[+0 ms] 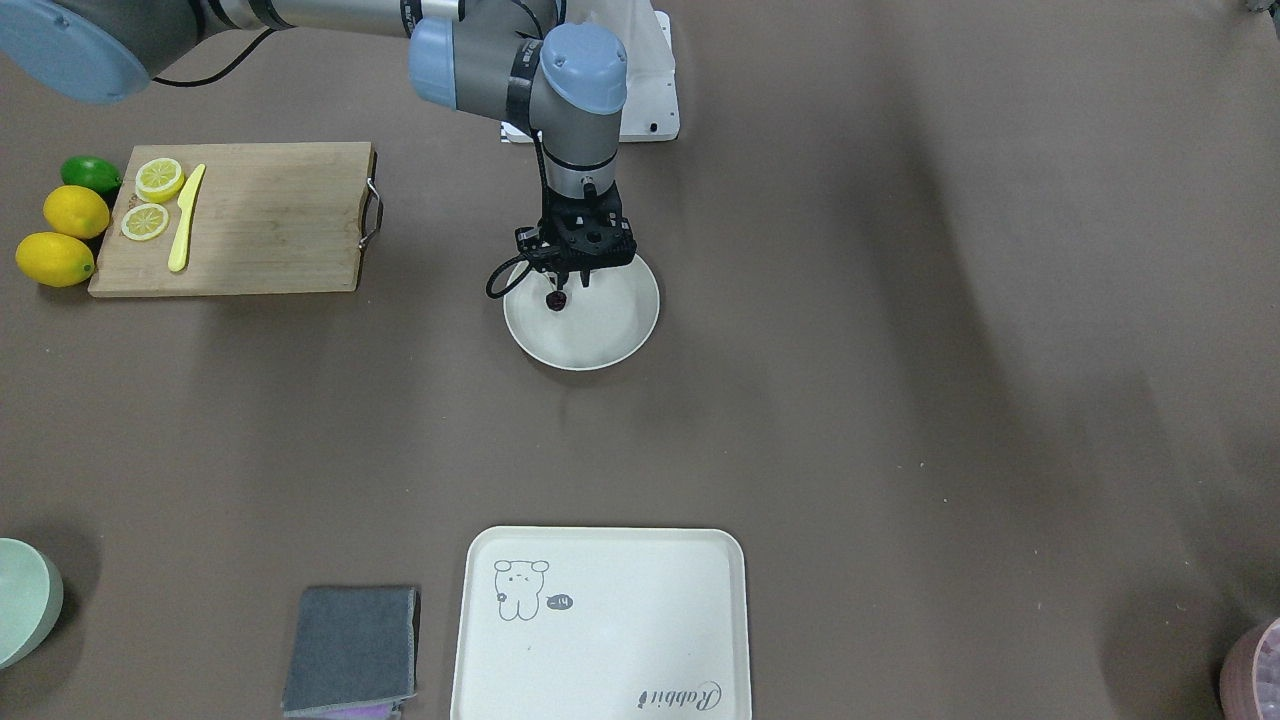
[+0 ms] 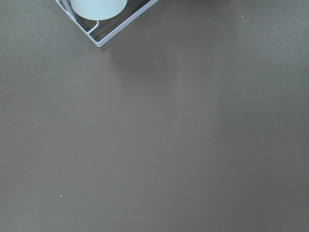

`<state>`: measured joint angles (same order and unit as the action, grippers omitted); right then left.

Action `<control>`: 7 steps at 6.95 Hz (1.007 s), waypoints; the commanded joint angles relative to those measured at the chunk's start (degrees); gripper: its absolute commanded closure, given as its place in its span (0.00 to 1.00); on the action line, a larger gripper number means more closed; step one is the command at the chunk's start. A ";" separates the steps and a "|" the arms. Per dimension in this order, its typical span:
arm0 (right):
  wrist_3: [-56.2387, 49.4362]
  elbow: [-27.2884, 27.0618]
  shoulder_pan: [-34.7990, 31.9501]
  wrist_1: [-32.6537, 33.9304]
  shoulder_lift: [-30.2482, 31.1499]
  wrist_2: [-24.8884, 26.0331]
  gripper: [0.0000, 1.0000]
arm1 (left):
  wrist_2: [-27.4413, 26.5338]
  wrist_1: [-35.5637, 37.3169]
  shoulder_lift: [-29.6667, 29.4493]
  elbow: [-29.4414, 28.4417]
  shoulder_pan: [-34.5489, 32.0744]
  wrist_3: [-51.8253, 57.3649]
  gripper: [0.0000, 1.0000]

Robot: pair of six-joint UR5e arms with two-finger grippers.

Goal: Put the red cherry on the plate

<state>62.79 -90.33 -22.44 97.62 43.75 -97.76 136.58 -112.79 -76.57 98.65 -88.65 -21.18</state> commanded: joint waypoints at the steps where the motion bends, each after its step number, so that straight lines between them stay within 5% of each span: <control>1: -0.91 -0.72 -2.59 0.38 -0.16 -1.37 0.00 | 0.09 -0.07 0.19 -0.04 -0.12 0.43 0.02; 2: -3.35 -3.08 -7.31 1.34 1.15 -6.51 0.00 | 0.18 0.02 0.28 -0.30 -0.03 0.70 0.02; 4: -18.32 -19.27 -18.20 12.89 11.64 -13.22 0.00 | 0.70 -0.24 1.07 -0.13 -0.03 0.96 0.02; 5: -26.58 -23.19 -27.30 15.04 17.02 -17.16 0.00 | 0.79 -0.33 0.99 -0.30 0.23 2.70 0.02; 7: -45.91 -23.67 -41.92 15.50 27.48 -22.03 0.00 | 4.37 0.20 0.03 -0.57 0.76 10.08 0.02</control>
<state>28.33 -113.23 -55.69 112.51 64.92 -117.25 138.66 -112.82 -75.87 98.25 -88.20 -14.53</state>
